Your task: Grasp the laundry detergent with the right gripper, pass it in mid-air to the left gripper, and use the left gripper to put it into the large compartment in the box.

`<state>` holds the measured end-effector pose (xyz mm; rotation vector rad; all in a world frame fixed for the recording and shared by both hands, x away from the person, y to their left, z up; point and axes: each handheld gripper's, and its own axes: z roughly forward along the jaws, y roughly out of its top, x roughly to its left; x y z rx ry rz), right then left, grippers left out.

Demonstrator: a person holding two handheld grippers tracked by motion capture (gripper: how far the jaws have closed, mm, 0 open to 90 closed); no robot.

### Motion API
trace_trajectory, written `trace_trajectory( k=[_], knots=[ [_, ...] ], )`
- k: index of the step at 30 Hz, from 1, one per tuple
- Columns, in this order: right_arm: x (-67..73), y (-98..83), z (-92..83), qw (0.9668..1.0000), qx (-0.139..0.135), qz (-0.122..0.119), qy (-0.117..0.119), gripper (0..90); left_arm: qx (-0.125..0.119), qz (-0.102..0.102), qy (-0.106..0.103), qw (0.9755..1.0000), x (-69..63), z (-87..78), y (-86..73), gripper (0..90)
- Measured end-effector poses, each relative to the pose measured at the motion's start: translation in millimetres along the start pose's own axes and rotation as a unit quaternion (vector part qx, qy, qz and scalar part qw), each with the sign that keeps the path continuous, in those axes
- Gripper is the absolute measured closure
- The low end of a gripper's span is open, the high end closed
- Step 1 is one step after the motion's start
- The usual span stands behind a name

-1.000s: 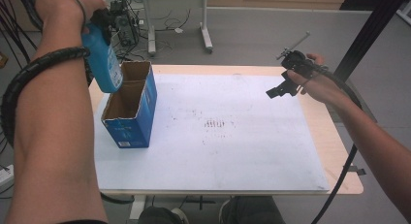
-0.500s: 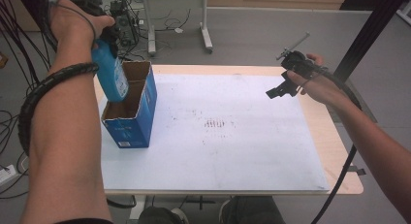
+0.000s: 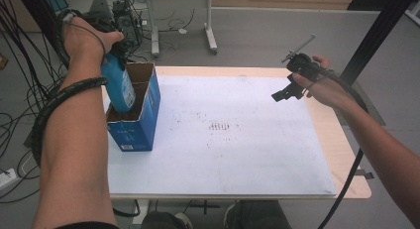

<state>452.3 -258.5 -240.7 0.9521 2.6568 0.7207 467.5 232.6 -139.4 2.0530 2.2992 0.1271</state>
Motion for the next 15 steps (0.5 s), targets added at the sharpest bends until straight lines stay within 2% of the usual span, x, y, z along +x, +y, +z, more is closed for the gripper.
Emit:
trace_trajectory(
  k=[15],
  knots=[
    [0.0,-2.2,5.7,1.0000,0.002,0.000,0.000,0.3,0.006,0.018,-0.001,0.9998,-4.7,52.1,-4.4,36.8]
  ],
)
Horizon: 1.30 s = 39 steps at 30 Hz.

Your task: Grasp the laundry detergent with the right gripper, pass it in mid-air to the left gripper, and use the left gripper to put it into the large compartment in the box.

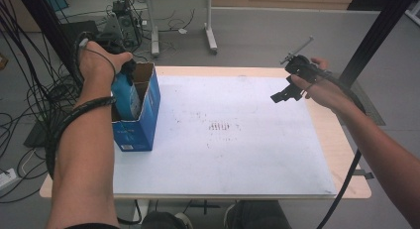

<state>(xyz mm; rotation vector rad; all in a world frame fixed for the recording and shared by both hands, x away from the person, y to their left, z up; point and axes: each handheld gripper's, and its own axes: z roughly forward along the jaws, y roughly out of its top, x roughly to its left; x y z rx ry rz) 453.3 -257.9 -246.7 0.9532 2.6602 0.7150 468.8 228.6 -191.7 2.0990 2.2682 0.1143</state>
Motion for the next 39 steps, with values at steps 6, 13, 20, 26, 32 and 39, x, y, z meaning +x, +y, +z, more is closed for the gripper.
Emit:
trace_trajectory(
  k=[6,13,20,26,32,39],
  knots=[
    [-0.1,-0.4,1.1,1.0000,0.002,0.000,-0.002,0.3,-0.004,-0.002,-0.005,1.0000,0.0,14.5,-1.6,36.8],
    [0.7,-0.5,3.4,1.0000,0.003,-0.001,-0.001,0.3,-0.002,0.001,-0.006,1.0000,-1.3,29.5,-3.0,36.8],
    [0.0,-1.4,4.1,1.0000,0.002,0.000,-0.002,0.3,0.005,0.004,0.001,1.0000,-2.3,42.6,-3.0,36.8],
    [-1.4,-3.2,5.1,1.0000,0.001,0.003,-0.002,0.3,0.009,0.011,0.004,0.9999,-3.3,52.8,-3.2,36.8],
    [-1.5,-4.5,7.0,1.0000,0.002,0.005,0.000,0.3,0.016,0.019,0.007,0.9997,-5.6,63.0,-3.4,36.8],
    [-1.8,-4.2,7.7,1.0000,0.002,0.003,0.001,0.3,0.024,0.023,0.008,0.9994,-5.0,72.1,-4.2,36.7]
  ],
)
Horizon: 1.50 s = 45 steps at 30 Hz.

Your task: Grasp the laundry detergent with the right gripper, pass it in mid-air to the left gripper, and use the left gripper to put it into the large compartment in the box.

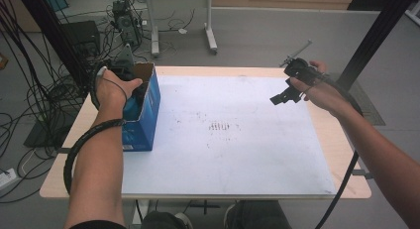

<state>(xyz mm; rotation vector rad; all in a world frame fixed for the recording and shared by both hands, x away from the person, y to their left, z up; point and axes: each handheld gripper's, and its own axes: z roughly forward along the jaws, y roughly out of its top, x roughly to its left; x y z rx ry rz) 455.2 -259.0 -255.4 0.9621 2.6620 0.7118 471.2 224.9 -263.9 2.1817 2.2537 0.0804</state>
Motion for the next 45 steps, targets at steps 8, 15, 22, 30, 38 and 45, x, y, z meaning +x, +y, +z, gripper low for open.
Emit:
trace_trajectory(
  k=[8,15,22,30,38,45],
  knots=[
    [-0.6,0.9,-1.5,1.0000,-0.001,0.001,-0.002,0.3,0.012,0.004,0.002,0.9999,0.4,10.7,-1.2,36.7],
    [-0.7,1.2,-1.5,1.0000,-0.001,0.002,-0.002,0.3,0.008,0.004,0.000,1.0000,2.4,11.7,-2.4,36.6],
    [0.4,2.1,-1.2,1.0000,0.000,0.001,-0.002,0.3,0.006,0.005,0.000,1.0000,2.8,12.0,-3.8,36.5],
    [-0.6,0.7,-1.9,1.0000,0.000,0.003,-0.002,0.3,0.003,0.005,0.003,1.0000,2.4,12.8,-4.4,36.5],
    [-0.6,1.2,-1.7,1.0000,0.001,0.002,-0.002,0.3,0.002,0.007,0.004,1.0000,2.3,13.2,-4.9,36.5],
    [-0.2,2.4,-2.5,1.0000,0.001,0.001,-0.002,0.3,0.000,0.007,0.005,1.0000,2.1,13.3,-5.4,36.6]
  ],
)
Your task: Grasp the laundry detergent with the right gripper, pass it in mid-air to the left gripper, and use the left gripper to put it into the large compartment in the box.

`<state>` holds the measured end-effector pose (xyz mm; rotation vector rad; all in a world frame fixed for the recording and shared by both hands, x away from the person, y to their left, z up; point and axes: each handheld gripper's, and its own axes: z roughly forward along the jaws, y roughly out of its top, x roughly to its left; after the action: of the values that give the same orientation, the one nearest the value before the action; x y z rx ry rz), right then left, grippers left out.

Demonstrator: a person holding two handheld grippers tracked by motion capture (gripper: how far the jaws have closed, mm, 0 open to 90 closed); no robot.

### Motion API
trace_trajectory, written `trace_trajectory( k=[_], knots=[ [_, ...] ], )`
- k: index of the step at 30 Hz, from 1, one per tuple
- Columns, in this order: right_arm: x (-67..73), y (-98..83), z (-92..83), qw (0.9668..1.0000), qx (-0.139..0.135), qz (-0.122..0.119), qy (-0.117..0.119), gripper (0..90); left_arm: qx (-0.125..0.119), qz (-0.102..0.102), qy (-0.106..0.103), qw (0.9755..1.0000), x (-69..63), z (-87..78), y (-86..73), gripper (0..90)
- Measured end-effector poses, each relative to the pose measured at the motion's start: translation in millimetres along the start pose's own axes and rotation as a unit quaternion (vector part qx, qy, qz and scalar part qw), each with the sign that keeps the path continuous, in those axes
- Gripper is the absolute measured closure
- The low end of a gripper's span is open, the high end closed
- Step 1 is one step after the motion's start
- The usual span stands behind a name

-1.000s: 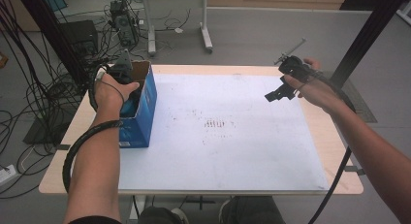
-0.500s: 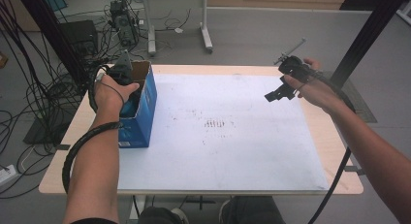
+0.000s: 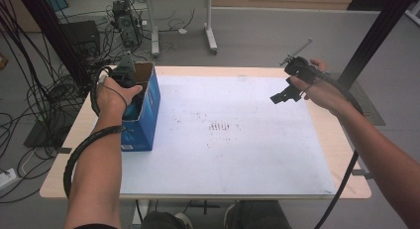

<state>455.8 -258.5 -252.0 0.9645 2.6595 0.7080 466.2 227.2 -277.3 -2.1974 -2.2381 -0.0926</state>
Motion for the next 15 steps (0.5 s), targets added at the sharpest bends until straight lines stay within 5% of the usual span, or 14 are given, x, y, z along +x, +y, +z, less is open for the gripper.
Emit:
trace_trajectory(
  k=[15],
  knots=[
    [0.4,-0.9,-1.6,1.0000,0.000,0.000,-0.002,0.3,-0.004,0.002,0.001,1.0000,-1.0,0.1,-1.1,36.7]
  ],
)
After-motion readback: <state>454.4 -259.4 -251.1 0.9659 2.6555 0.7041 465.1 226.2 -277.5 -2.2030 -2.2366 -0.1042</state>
